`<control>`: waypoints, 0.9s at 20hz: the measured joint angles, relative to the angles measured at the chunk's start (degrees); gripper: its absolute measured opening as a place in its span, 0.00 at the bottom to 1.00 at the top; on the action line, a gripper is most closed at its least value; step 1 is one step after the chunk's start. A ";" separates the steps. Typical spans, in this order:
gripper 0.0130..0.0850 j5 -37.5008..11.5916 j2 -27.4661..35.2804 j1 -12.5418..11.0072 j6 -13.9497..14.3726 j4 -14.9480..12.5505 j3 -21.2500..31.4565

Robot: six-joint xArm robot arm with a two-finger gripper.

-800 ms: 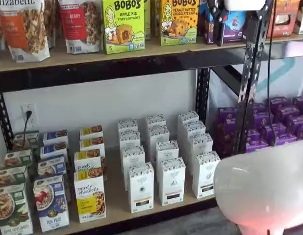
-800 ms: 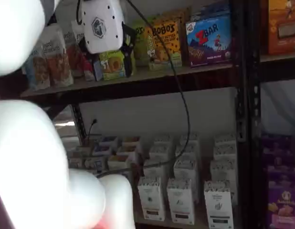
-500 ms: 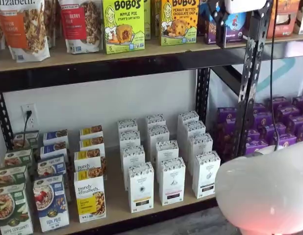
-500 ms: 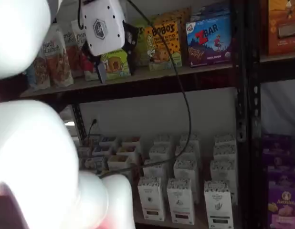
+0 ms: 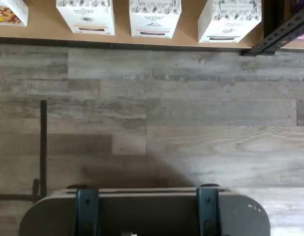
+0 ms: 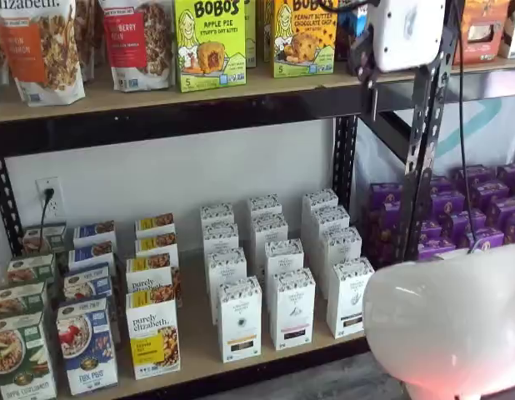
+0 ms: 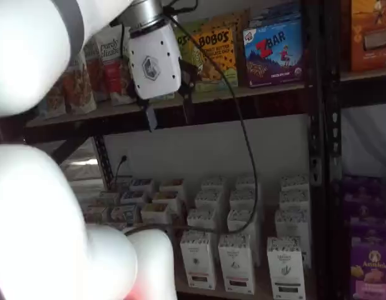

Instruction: Pick up the white box with a green strip in the middle, on the bottom shelf, the sixth box from the left

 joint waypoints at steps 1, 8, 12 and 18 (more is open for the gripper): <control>1.00 -1.65 -0.29 -0.64 -0.50 0.07 1.65; 1.00 -14.96 -0.82 -5.11 -4.24 1.12 14.60; 1.00 -24.43 -0.34 -7.56 -6.37 1.40 21.66; 1.00 -39.64 3.63 -10.81 -9.34 1.85 30.35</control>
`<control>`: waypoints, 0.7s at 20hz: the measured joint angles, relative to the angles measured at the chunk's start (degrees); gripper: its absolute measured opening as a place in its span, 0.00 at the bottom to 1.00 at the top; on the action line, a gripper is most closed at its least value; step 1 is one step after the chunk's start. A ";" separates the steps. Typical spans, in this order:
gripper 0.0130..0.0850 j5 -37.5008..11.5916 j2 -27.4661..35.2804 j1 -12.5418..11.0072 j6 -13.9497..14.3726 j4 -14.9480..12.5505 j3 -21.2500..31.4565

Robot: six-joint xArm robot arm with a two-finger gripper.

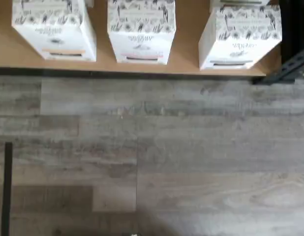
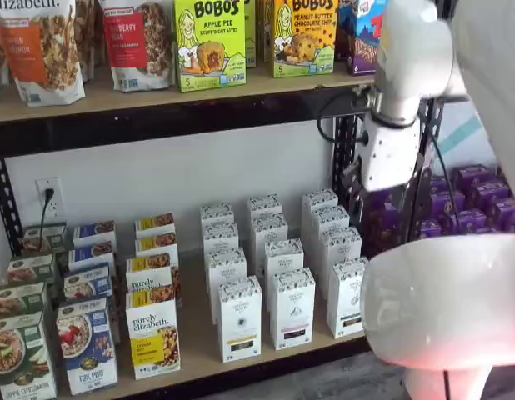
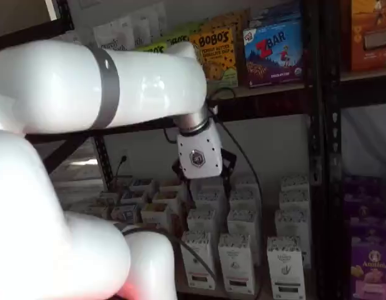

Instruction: Pick up the white box with a green strip in the middle, on the bottom shelf, the sixth box from the left

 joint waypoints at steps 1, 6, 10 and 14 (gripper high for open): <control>1.00 -2.10 1.20 -0.33 -0.29 -0.01 0.86; 1.00 -9.72 9.90 -1.70 -1.21 -0.81 2.43; 1.00 -18.40 15.54 -2.86 -2.22 -0.72 4.00; 1.00 -25.81 25.03 -4.10 -2.84 -1.47 3.00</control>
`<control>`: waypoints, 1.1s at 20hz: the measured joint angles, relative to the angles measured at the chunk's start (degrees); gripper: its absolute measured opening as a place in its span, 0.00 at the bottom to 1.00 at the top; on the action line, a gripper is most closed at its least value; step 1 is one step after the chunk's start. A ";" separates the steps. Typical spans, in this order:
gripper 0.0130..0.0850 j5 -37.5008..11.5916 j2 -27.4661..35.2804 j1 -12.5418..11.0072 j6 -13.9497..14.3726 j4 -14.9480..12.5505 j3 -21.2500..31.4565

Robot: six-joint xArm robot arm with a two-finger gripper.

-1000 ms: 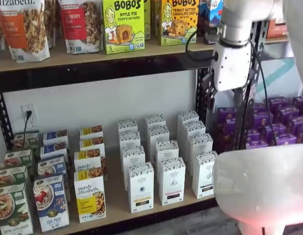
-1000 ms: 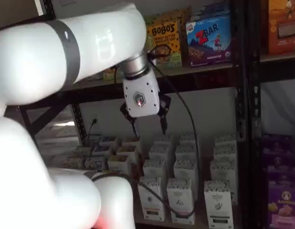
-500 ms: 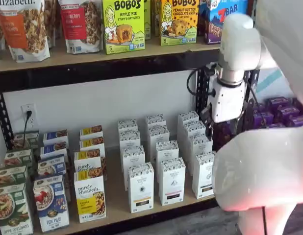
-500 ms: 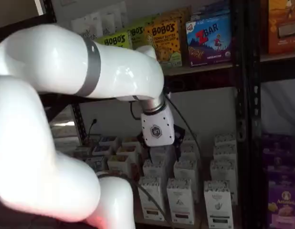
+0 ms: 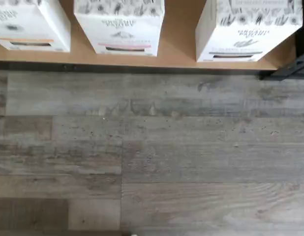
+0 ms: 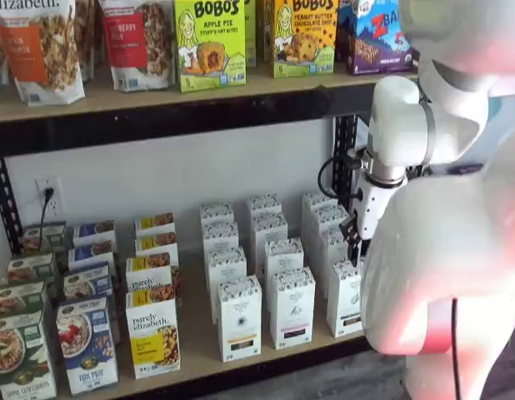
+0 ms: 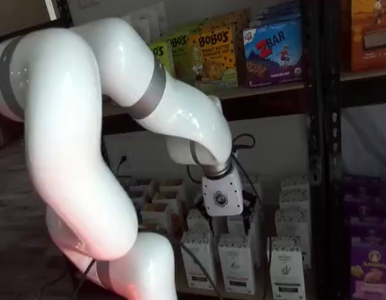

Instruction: Pick up the white box with a green strip in the middle, on the bottom shelf, the sixth box from the left

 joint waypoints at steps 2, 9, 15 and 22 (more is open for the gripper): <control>1.00 -3.22 3.77 -0.60 -0.94 0.43 -0.58; 1.00 -8.27 16.39 -2.41 -1.20 -1.39 -5.14; 1.00 -13.26 23.02 -2.03 -4.45 2.61 -7.65; 1.00 -17.68 30.37 -0.73 -4.40 3.90 -11.60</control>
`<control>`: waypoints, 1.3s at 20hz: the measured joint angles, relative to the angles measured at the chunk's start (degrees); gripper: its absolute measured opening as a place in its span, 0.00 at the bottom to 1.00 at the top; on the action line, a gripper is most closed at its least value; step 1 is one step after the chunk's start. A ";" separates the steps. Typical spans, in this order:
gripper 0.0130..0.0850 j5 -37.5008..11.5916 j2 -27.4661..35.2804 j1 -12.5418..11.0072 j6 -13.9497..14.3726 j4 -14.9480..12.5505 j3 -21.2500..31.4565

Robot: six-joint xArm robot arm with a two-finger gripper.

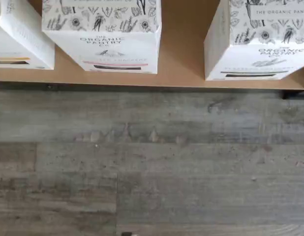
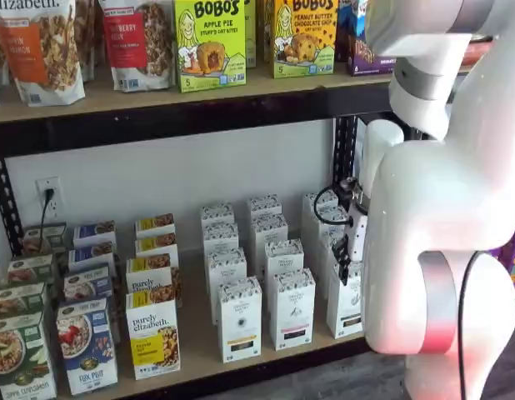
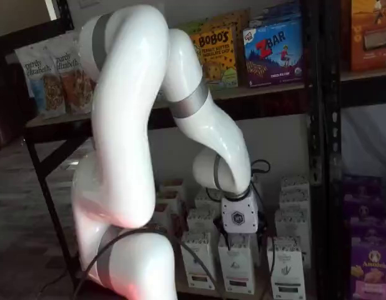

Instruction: Pick up the white box with a green strip in the middle, on the bottom shelf, the sixth box from the left

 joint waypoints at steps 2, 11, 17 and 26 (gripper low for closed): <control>1.00 -0.95 2.72 0.19 3.18 -3.17 -1.67; 1.00 -2.04 12.17 0.52 5.29 -5.08 -9.28; 1.00 -2.20 18.36 -0.55 7.68 -8.70 -15.46; 1.00 -2.49 24.47 -1.47 5.82 -7.67 -22.94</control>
